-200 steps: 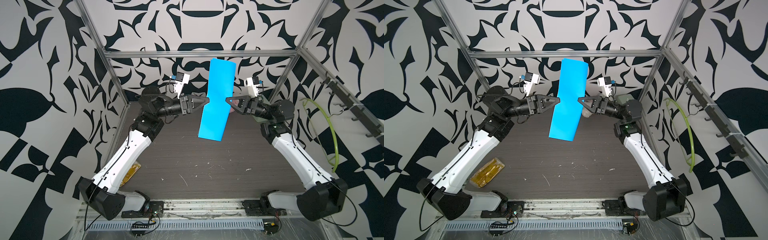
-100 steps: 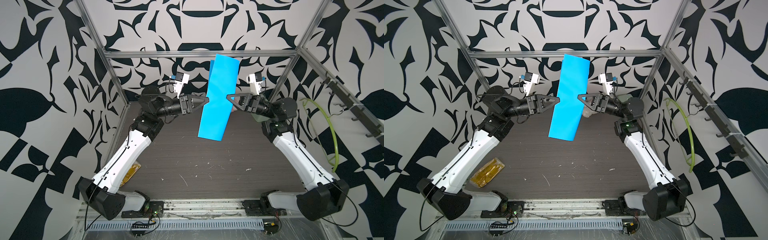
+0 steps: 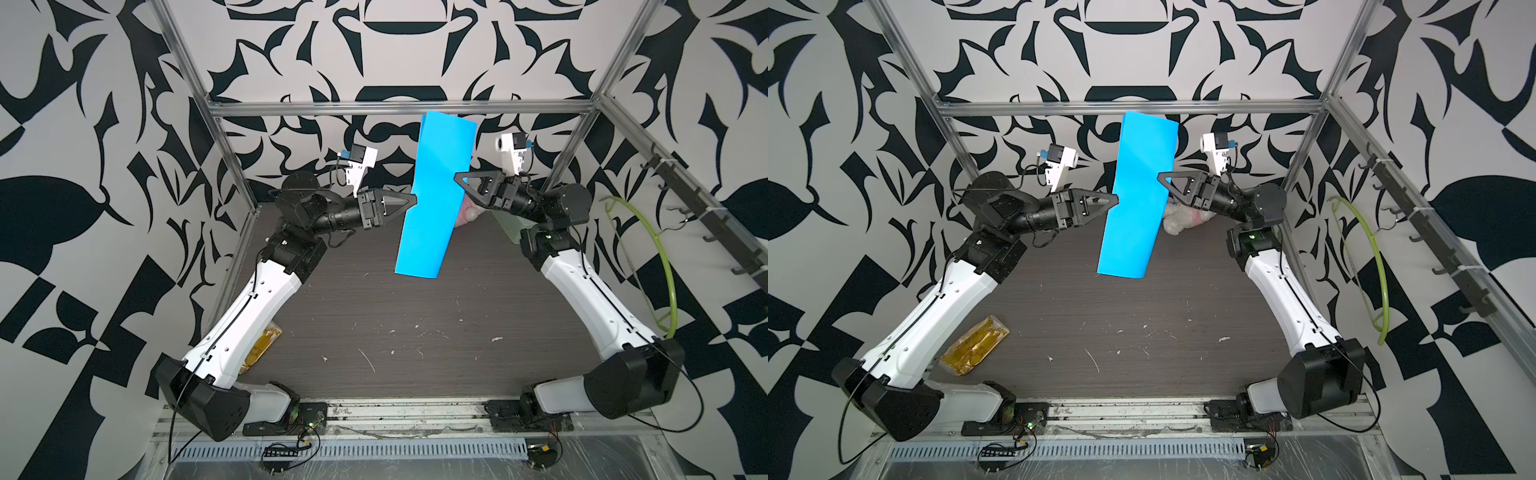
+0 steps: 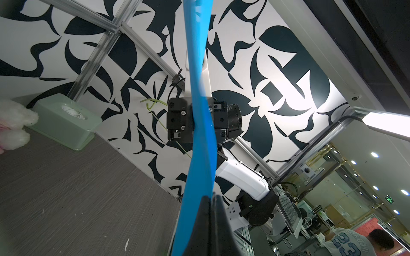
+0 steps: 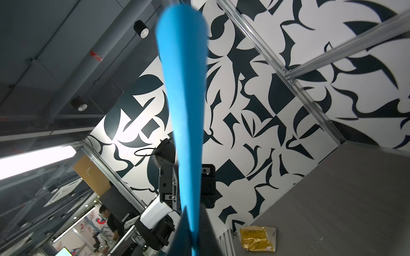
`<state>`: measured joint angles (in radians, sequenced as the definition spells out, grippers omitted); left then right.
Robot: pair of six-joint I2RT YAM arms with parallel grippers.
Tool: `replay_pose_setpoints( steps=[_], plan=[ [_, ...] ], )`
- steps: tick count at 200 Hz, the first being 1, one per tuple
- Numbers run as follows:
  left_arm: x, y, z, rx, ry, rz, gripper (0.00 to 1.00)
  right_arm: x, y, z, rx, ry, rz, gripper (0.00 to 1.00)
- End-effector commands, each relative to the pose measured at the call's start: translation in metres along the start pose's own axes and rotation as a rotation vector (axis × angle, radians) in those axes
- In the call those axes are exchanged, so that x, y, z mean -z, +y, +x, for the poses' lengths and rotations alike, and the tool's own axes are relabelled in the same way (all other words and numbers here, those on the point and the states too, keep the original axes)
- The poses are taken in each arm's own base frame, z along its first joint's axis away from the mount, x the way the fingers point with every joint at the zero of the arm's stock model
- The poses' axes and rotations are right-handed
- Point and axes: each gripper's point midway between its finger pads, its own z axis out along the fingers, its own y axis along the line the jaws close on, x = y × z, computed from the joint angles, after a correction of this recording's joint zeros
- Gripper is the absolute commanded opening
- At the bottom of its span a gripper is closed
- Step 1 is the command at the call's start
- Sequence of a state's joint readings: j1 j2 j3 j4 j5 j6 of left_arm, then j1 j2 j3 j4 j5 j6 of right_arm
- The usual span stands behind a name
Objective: Fold the rectangular paper in half along the long edge
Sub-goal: Fold the paper.
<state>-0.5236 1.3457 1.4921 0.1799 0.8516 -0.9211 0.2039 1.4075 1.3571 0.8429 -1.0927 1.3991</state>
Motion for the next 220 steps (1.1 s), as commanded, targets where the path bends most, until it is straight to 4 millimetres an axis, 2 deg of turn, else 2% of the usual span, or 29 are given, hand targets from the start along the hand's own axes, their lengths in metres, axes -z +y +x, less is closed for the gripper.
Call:
replay_pose_setpoints(
  steps=[1, 16, 28, 42, 52, 70, 89, 101, 114, 120, 131, 155, 169, 178, 185, 209, 220],
  plan=[
    [0.007, -0.019, 0.0, -0.04, 0.003, 0.019, 0.0, 0.001, 0.043, -0.017, 0.14, -0.043, -0.077, 0.0],
    [0.007, -0.017, 0.0, -0.038, 0.002, 0.015, 0.0, 0.0, 0.046, -0.021, 0.145, -0.039, -0.086, 0.0],
    [0.007, -0.017, 0.0, -0.037, 0.004, 0.016, 0.0, -0.001, 0.046, -0.024, 0.14, -0.037, -0.082, 0.14],
    [0.007, -0.017, 0.001, -0.035, 0.004, 0.014, 0.0, -0.003, 0.044, -0.028, 0.142, -0.04, -0.071, 0.19],
    [0.006, -0.015, 0.001, -0.03, 0.005, 0.013, 0.0, -0.003, 0.046, -0.03, 0.157, -0.043, -0.075, 0.17],
    [0.007, -0.015, 0.002, -0.029, 0.005, 0.012, 0.0, -0.003, 0.053, -0.033, 0.184, -0.05, -0.098, 0.0],
    [0.008, -0.015, 0.002, -0.029, 0.005, 0.009, 0.0, -0.004, 0.057, -0.039, 0.189, -0.053, -0.108, 0.0],
    [0.008, -0.015, 0.003, -0.029, 0.005, 0.007, 0.0, -0.003, 0.055, -0.043, 0.183, -0.059, -0.097, 0.1],
    [0.008, -0.015, 0.003, -0.029, 0.006, 0.006, 0.0, -0.001, 0.052, -0.046, 0.183, -0.071, -0.088, 0.14],
    [0.008, -0.014, 0.003, -0.028, 0.006, 0.005, 0.0, -0.001, 0.051, -0.047, 0.185, -0.073, -0.086, 0.12],
    [0.007, -0.014, 0.003, -0.026, 0.007, 0.005, 0.0, 0.0, 0.053, -0.047, 0.194, -0.08, -0.096, 0.0],
    [0.007, -0.014, 0.004, -0.024, 0.009, 0.005, 0.0, 0.0, 0.055, -0.053, 0.196, -0.087, -0.111, 0.0],
    [0.007, -0.012, 0.005, -0.02, 0.011, 0.003, 0.0, 0.0, 0.052, -0.056, 0.187, -0.09, -0.099, 0.08],
    [0.007, -0.011, 0.005, -0.017, 0.01, 0.002, 0.0, 0.0, 0.052, -0.057, 0.198, -0.094, -0.098, 0.06],
    [0.007, -0.011, 0.005, -0.018, 0.011, 0.003, 0.0, 0.0, 0.053, -0.057, 0.208, -0.097, -0.103, 0.0],
    [0.007, -0.011, 0.005, -0.013, 0.011, 0.002, 0.0, 0.0, 0.058, -0.063, 0.219, -0.101, -0.117, 0.0],
    [0.007, -0.012, 0.005, -0.017, 0.009, 0.003, 0.0, -0.002, 0.057, -0.067, 0.212, -0.103, -0.109, 0.08]
  ],
)
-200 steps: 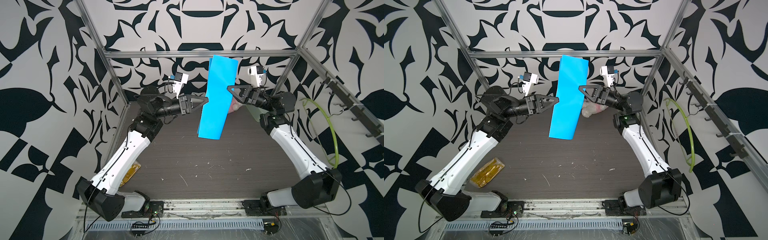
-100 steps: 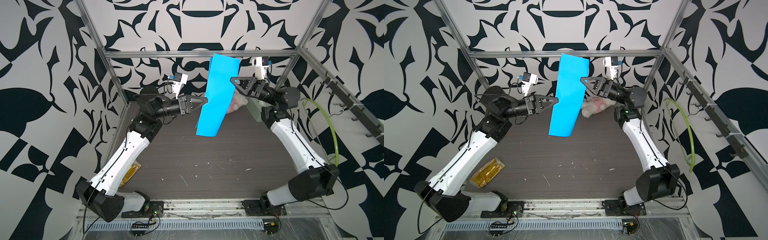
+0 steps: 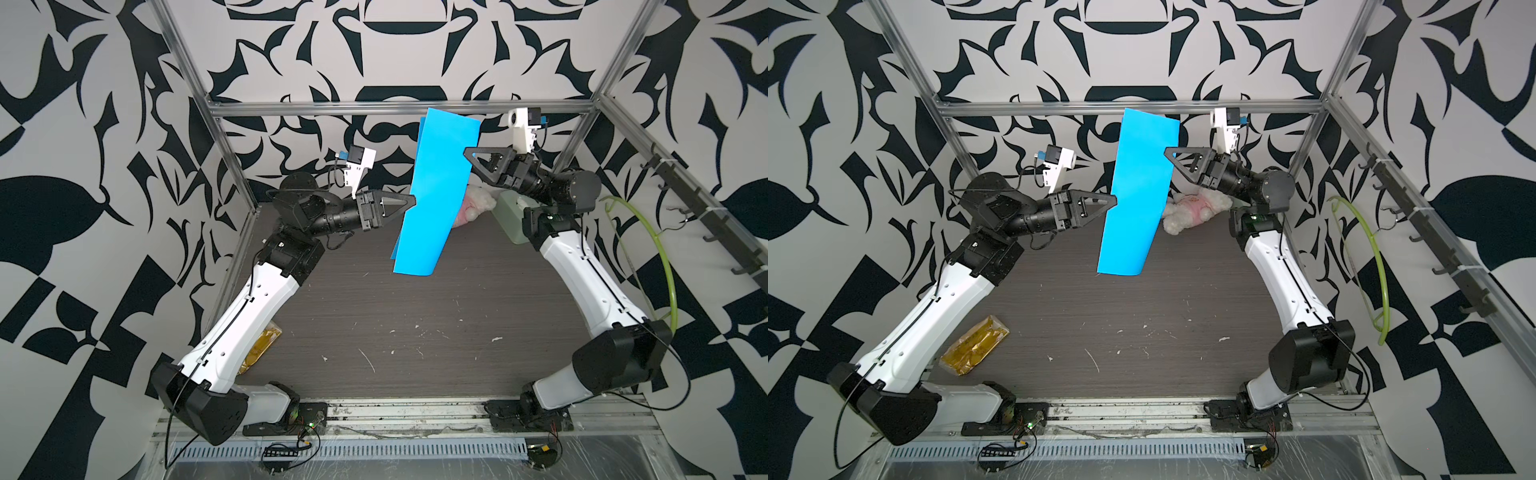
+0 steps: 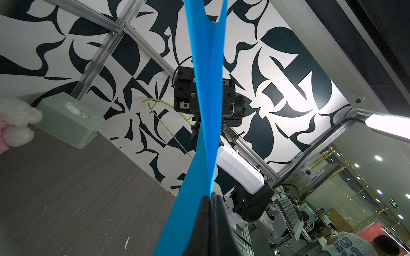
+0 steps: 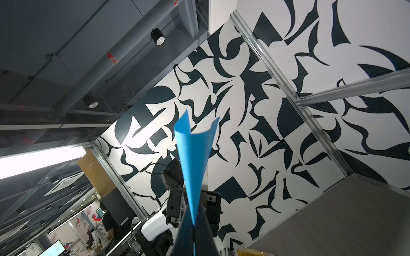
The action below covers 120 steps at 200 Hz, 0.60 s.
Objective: Fold the rectangular paper in half along the long edge
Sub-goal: Fold the paper.
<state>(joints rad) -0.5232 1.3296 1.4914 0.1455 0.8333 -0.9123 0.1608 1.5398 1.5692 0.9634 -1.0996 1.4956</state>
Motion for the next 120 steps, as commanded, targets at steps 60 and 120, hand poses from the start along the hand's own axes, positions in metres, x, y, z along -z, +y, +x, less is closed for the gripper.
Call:
replay_pose_setpoints(
  steps=[60, 120],
  plan=[
    [0.005, -0.011, 0.005, -0.023, 0.016, 0.019, 0.0, -0.001, 0.041, -0.036, 0.136, -0.082, -0.06, 0.08],
    [0.006, -0.01, 0.006, -0.022, 0.015, 0.016, 0.0, 0.002, 0.043, -0.043, 0.172, -0.109, -0.058, 0.0]
  ],
)
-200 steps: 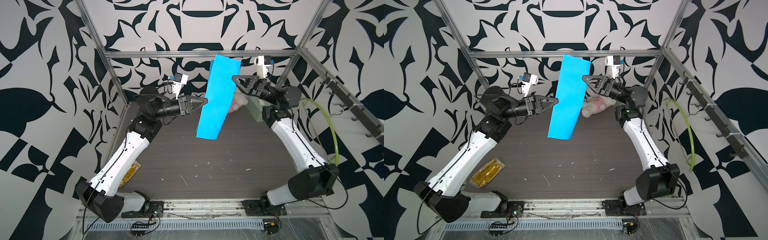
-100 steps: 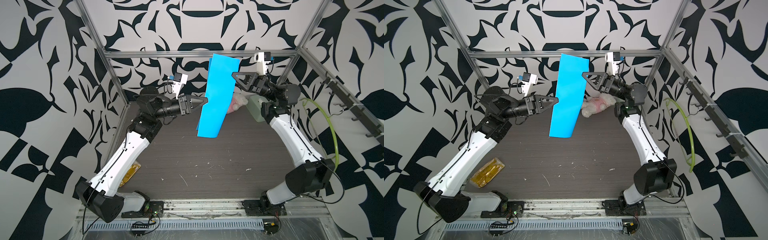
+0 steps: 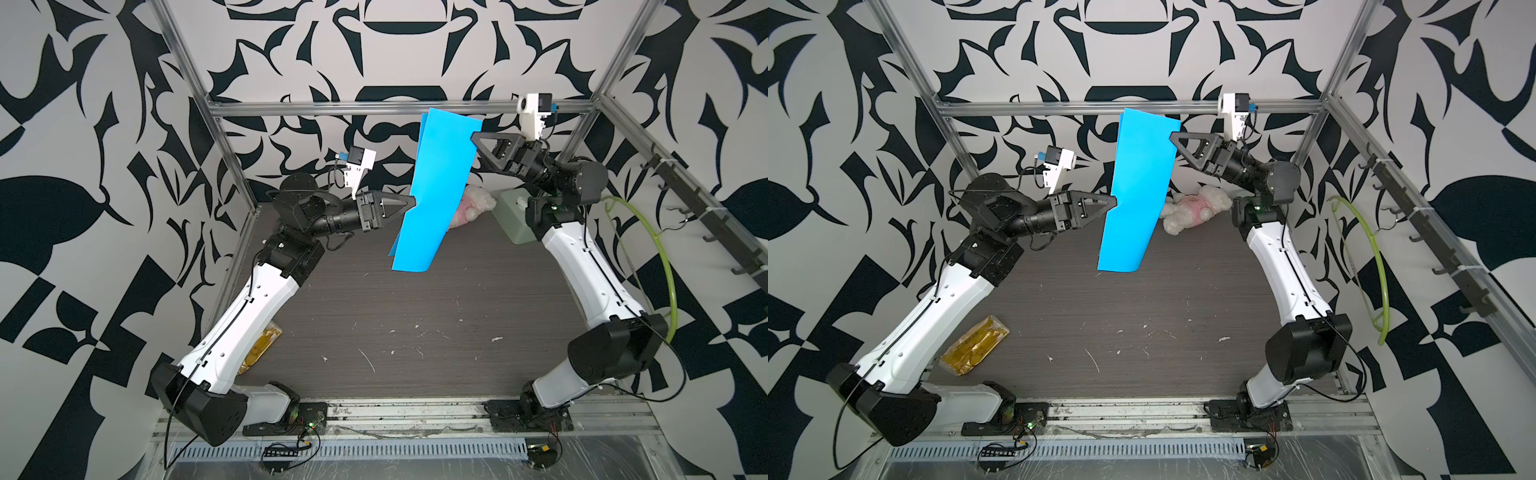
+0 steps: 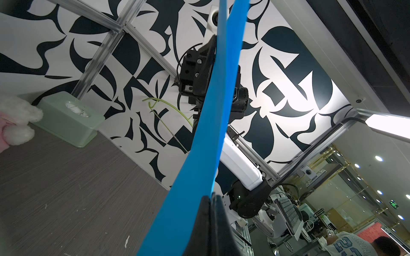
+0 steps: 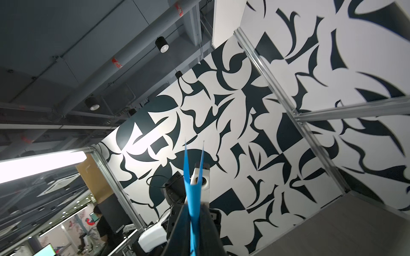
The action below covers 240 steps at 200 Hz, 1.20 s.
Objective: Fold the rectangular paper in half along the long edge
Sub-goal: Fold the paper.
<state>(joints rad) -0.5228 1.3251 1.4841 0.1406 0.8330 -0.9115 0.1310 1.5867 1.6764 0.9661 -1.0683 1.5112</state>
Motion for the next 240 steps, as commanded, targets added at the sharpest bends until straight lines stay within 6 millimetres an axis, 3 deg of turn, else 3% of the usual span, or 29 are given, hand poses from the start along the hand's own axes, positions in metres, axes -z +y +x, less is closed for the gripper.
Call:
replay_pose_setpoints(
  steps=[1, 14, 27, 40, 58, 65, 72, 80, 88, 113, 137, 191, 240],
  plan=[
    [0.006, -0.011, 0.005, -0.027, 0.013, 0.02, 0.0, 0.0, 0.035, -0.018, 0.119, -0.061, -0.055, 0.0],
    [0.006, -0.012, 0.004, -0.028, 0.011, 0.02, 0.0, -0.001, 0.035, -0.02, 0.114, -0.064, -0.056, 0.0],
    [0.006, -0.012, 0.005, -0.03, 0.012, 0.02, 0.0, -0.001, 0.034, -0.022, 0.108, -0.065, -0.049, 0.08],
    [0.006, -0.012, 0.005, -0.029, 0.012, 0.02, 0.0, -0.001, 0.034, -0.022, 0.122, -0.066, -0.054, 0.0],
    [0.006, -0.011, 0.005, -0.028, 0.012, 0.019, 0.0, -0.001, 0.035, -0.024, 0.121, -0.071, -0.059, 0.0],
    [0.006, -0.01, 0.005, -0.026, 0.012, 0.016, 0.0, -0.001, 0.033, -0.026, 0.113, -0.074, -0.051, 0.09],
    [0.006, -0.011, 0.005, -0.027, 0.012, 0.018, 0.0, -0.001, 0.032, -0.026, 0.109, -0.073, -0.044, 0.11],
    [0.006, -0.011, 0.005, -0.027, 0.012, 0.017, 0.0, -0.001, 0.031, -0.026, 0.113, -0.074, -0.042, 0.1],
    [0.007, -0.013, 0.005, -0.03, 0.01, 0.019, 0.0, -0.001, 0.034, -0.026, 0.131, -0.076, -0.055, 0.0],
    [0.007, -0.013, 0.005, -0.031, 0.01, 0.018, 0.0, 0.0, 0.034, -0.03, 0.126, -0.089, -0.063, 0.0],
    [0.008, -0.014, 0.004, -0.036, 0.005, 0.015, 0.0, 0.001, 0.027, -0.029, 0.099, -0.091, -0.051, 0.08],
    [0.008, -0.026, -0.009, -0.098, -0.022, 0.015, 0.0, 0.008, 0.017, -0.008, -0.014, -0.073, -0.07, 0.31],
    [0.003, -0.033, -0.024, -0.139, -0.042, 0.04, 0.0, 0.008, 0.016, 0.024, -0.09, -0.029, -0.078, 0.34]
  ],
)
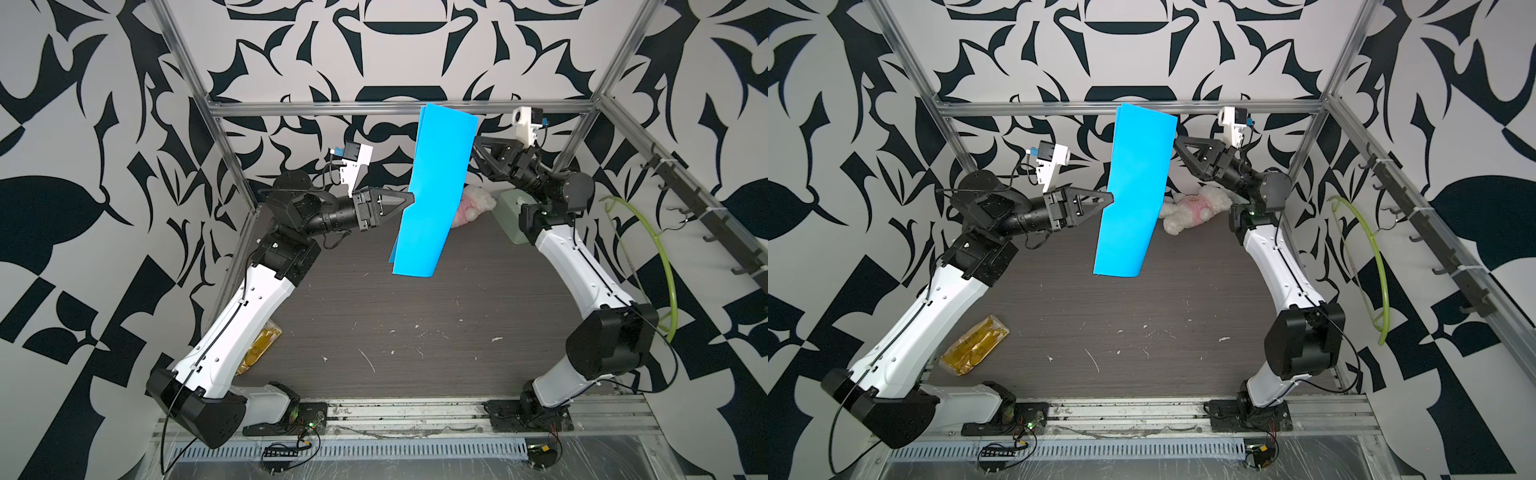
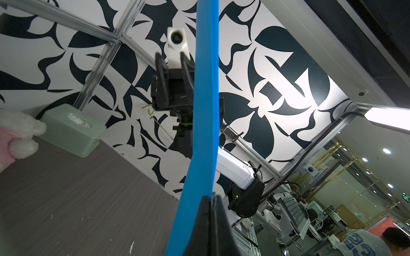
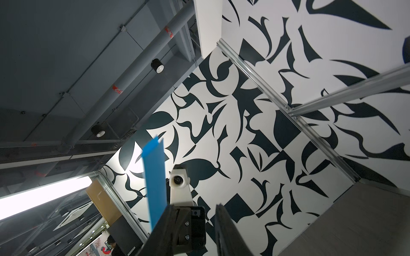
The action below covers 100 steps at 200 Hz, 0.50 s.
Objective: Fold the rectangular paper in half along the long edge
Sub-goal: Fold the paper.
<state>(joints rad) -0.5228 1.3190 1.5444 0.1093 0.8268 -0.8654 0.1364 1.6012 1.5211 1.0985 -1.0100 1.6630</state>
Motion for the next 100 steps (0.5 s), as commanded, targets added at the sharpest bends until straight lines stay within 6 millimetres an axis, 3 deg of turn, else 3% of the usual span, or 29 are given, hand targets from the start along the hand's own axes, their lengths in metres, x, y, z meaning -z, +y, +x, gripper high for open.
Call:
replay_pose_setpoints(
  steps=[1, 46, 100],
  plan=[
    [-0.001, -0.012, -0.013, -0.065, -0.024, 0.027, 0.0, -0.002, 0.054, 0.018, 0.092, 0.034, -0.092, 0.34],
    [-0.008, -0.009, -0.02, -0.072, -0.024, 0.034, 0.0, -0.004, 0.056, 0.046, 0.052, 0.08, -0.104, 0.34],
    [-0.009, -0.01, -0.026, -0.095, -0.038, 0.031, 0.0, 0.004, 0.05, 0.065, 0.017, 0.098, -0.07, 0.35]
  ],
)
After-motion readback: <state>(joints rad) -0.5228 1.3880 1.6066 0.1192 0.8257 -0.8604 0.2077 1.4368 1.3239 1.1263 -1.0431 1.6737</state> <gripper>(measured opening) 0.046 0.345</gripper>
